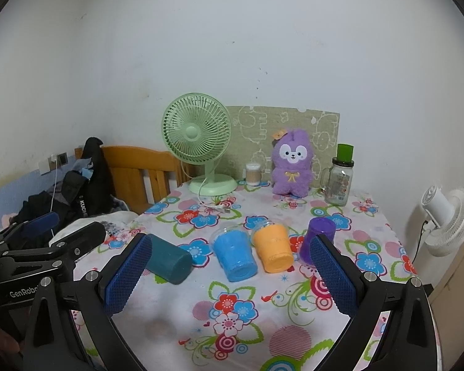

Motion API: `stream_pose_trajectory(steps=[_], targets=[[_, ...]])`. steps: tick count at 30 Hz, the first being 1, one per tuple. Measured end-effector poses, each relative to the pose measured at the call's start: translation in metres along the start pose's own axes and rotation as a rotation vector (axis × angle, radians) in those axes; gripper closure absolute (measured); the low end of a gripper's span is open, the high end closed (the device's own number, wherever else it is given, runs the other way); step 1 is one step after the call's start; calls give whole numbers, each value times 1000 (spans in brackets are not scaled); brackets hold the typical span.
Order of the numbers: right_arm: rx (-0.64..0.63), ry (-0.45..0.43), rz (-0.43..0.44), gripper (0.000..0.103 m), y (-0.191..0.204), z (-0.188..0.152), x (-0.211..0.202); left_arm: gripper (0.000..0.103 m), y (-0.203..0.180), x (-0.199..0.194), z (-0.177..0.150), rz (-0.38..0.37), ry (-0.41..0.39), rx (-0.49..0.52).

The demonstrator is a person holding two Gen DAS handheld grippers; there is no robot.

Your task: Flip cup upside down

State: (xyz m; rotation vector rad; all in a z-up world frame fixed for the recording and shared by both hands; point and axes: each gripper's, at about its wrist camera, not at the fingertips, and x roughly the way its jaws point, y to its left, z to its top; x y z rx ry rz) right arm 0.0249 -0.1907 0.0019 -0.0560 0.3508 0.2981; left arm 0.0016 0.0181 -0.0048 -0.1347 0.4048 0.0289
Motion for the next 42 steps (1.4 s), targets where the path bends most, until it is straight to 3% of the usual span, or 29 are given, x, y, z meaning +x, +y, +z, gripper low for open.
stream_pose_trajectory(steps=[16,31,42], targets=[[-4,32,-3,0,-2,-1,12,0,0,7,-2,-5,24,8],[21,122,9,0,-11,-5,47,0,5,36,-9,13,88,19],[-49,326,84,0,-22,-13,128,0,0,102,-28,11,296,93]])
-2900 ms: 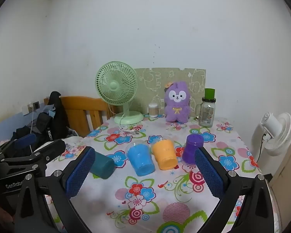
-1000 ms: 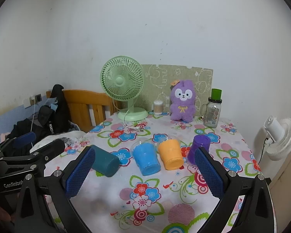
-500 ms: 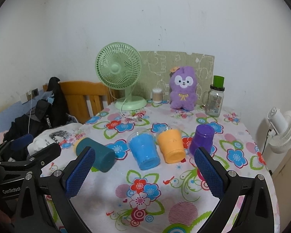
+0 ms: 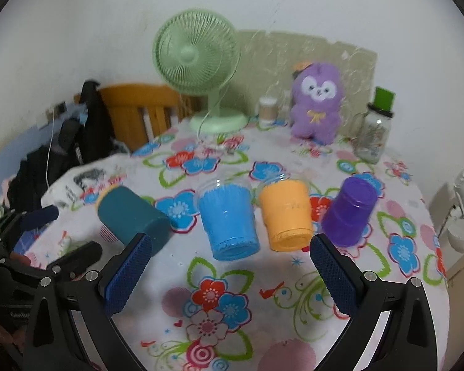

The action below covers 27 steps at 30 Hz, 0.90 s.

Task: Flip cup upside down
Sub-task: 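Move the right tool to the blue cup and close its fingers around it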

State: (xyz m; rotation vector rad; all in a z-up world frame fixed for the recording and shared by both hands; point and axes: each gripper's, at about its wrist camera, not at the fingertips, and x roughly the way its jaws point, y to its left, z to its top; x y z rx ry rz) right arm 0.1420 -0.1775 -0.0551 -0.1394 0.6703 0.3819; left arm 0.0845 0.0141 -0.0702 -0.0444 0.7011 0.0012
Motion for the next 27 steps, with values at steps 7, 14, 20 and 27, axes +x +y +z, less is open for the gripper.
stream_pose_trajectory(steps=[7,14,20,27], targets=[[-51,71,41,0,1,5,37,0,-19,26,6,17,35,87],[-42,117,77,0,-5,7,64,0,-24,48,12,59,63,130],[-58,173,115,14,-8,10,86,0,-36,65,16,91,82,189],[-97,286,119,38,-4,4,110,0,-42,68,14,125,74,218]])
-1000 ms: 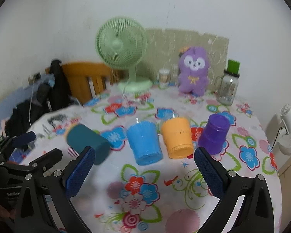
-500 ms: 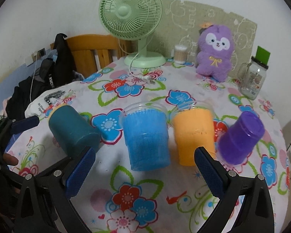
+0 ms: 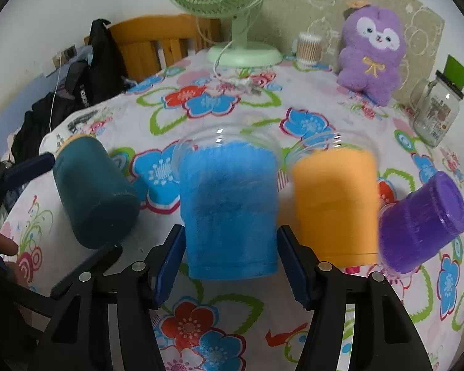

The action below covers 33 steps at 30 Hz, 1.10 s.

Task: Flip cup upside down
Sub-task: 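Move the right tool to the blue cup and close its fingers around it, then lift the blue cup with the right tool and rotate it rim-down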

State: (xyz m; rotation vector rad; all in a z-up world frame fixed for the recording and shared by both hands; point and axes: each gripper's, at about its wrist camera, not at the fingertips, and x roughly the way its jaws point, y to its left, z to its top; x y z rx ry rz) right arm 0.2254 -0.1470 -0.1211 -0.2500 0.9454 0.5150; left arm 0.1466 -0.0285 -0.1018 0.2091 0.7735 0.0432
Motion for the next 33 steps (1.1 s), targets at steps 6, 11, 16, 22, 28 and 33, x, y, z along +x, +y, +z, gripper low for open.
stream_pose_trajectory(steps=[6,11,16,22,28,33], targets=[[-12,-17,-7,45,7,0,-4,0,5,-4,-1,-12,-1,-21],[-15,-66,-32,45,16,-3,-25,0,10,-19,-3,-30,-24,-37],[-4,-112,-53,45,25,-16,-51,0,11,-42,-12,-52,-54,-50],[49,-139,-46,45,34,-44,-74,0,4,-67,-35,-91,-69,-61],[116,-121,-15,45,48,-77,-78,0,-10,-82,-67,-113,-44,-49],[146,-99,-29,45,61,-102,-78,0,-23,-87,-89,-127,-14,-31]])
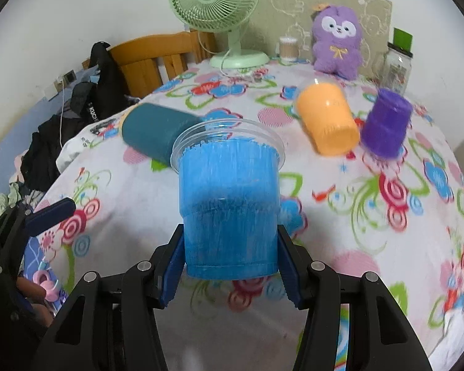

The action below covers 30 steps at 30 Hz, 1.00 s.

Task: Flip cup upside down
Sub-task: 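Lift the blue cup with the right tool and rotate it rim-down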

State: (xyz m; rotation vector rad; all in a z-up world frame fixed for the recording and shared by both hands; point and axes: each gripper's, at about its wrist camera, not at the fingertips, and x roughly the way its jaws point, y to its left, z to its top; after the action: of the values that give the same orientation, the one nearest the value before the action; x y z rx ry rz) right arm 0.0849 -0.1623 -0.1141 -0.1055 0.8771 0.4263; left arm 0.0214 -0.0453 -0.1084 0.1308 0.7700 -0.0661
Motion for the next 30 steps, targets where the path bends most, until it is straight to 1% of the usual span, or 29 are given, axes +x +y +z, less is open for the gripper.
stream_pose_trajectory(steps=[5,11,15,18,20,21,22,24,26,30], targets=[[21,-10,-27,45,4,-14,-13,0,-9,-4,-12,-29,7,-2],[12,3,-65,45,9,-22,-17,0,-18,-8,-17,-38,-5,10],[13,39,-58,45,9,-26,-6,0,-19,-7,-18,-35,-1,13],[8,35,-50,45,10,-27,-6,0,-19,-8,-19,-32,4,15],[4,36,-17,43,12,-27,-7,0,-18,-7,-19,-27,2,11],[4,35,-9,36,12,-26,-9,0,-18,-8,-19,-27,0,8],[5,28,-6,24,12,-26,-12,0,-17,-8,-18,-28,-4,2],[9,-4,-5,13,8,-24,-21,0,-17,-10,-17,-34,-12,-7],[22,-36,-2,12,1,-23,-32,0,-17,-13,-17,-46,-22,-15],[93,-102,60,12,-29,-25,-65,0,-25,-18,-15,-80,-45,-33]])
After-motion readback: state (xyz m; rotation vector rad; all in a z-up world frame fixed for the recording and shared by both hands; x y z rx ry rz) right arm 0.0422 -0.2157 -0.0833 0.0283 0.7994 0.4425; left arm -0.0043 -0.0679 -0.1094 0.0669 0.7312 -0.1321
